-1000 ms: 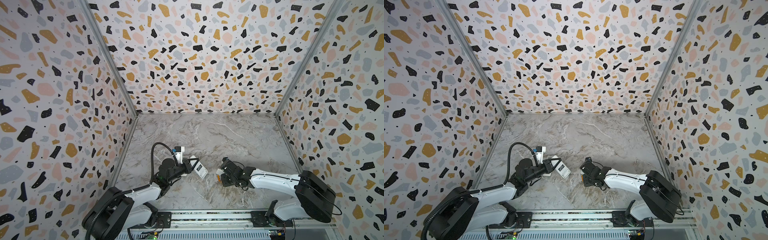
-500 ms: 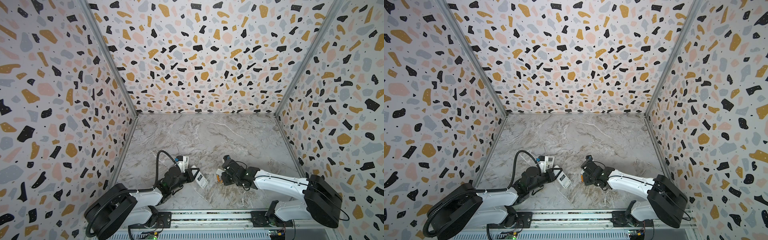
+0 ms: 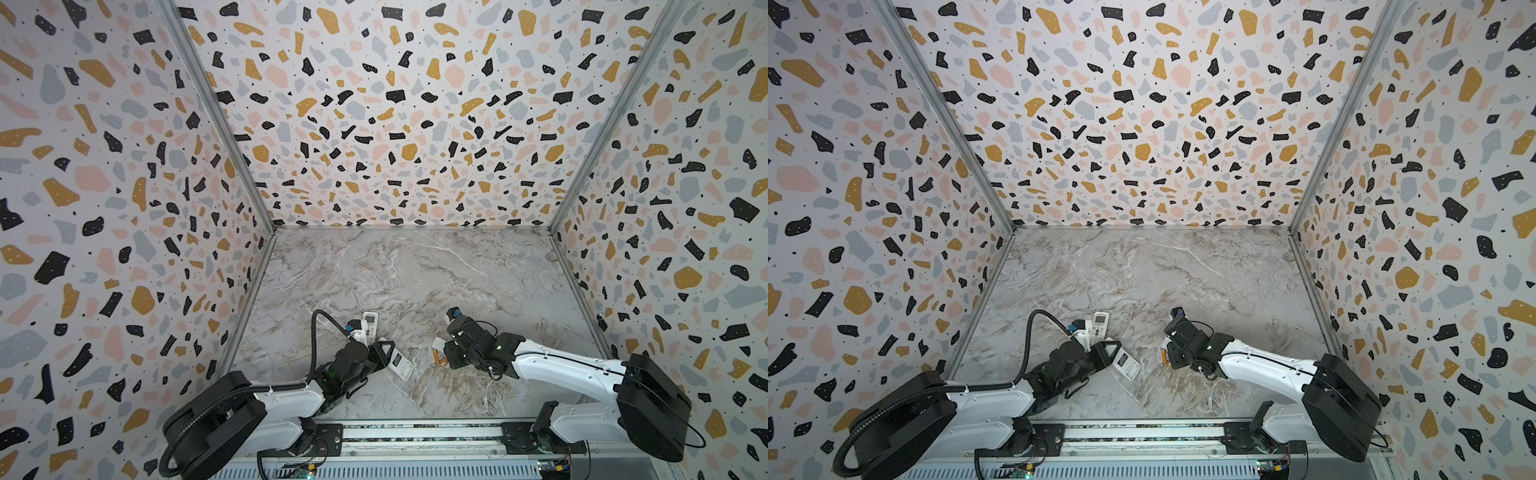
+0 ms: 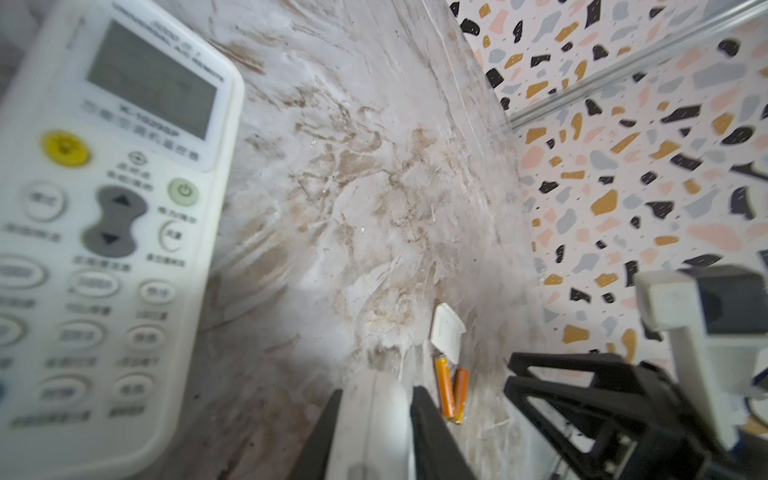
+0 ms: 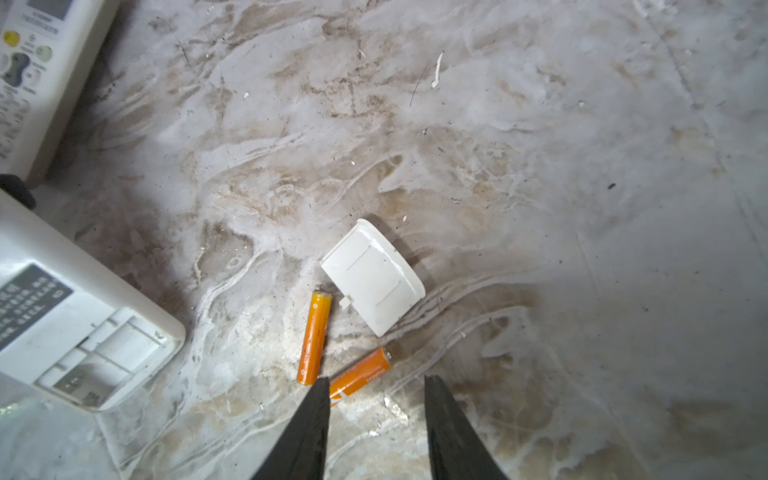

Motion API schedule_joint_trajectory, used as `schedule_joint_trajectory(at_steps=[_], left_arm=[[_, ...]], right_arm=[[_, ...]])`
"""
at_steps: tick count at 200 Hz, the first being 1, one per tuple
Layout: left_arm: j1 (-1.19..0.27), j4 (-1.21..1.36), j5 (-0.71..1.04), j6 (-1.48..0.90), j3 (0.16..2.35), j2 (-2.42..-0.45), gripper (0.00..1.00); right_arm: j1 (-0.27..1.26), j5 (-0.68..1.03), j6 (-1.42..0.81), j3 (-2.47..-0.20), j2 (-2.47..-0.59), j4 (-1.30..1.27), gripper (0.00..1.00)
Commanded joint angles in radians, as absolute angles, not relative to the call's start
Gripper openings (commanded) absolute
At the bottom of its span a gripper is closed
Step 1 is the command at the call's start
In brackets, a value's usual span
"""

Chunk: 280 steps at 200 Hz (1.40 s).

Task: Load the batteries into the remote control

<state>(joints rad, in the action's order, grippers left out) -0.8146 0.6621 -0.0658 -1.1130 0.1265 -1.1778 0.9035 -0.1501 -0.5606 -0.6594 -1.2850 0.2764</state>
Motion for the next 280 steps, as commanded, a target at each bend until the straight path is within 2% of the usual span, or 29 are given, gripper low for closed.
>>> schedule_joint_trajectory(at_steps=[1, 28, 64, 142, 223, 280], left_arm=[[-0.824, 0.543, -0.115, -1.093, 0.115, -1.111, 0.37], [-0.827, 0.416, -0.113, -1.072, 0.118, -1.025, 0.47], [-0.827, 0.308, -0.093, -1.063, 0.114, -0.937, 0.48], [-0.837, 0.153, 0.034, -1.014, 0.093, -0.883, 0.51], [-0.879, 0.142, 0.096, -1.031, 0.075, -0.878, 0.5], [-0.892, 0.09, 0.145, -1.02, 0.071, -0.832, 0.42]], right_arm=[[0.896, -0.161, -0.527, -0.7, -1.246, 0.276, 0.4], [0.89, -0.16, -0.516, -0.7, -1.239, 0.27, 0.4], [0.878, -0.16, -0.492, -0.717, -1.248, 0.274, 0.4], [0.851, -0.141, -0.444, -0.758, -1.267, 0.311, 0.41], [0.911, -0.112, -0.403, -0.877, -1.429, 0.375, 0.39], [0.949, -0.089, -0.4, -0.907, -1.493, 0.399, 0.38]])
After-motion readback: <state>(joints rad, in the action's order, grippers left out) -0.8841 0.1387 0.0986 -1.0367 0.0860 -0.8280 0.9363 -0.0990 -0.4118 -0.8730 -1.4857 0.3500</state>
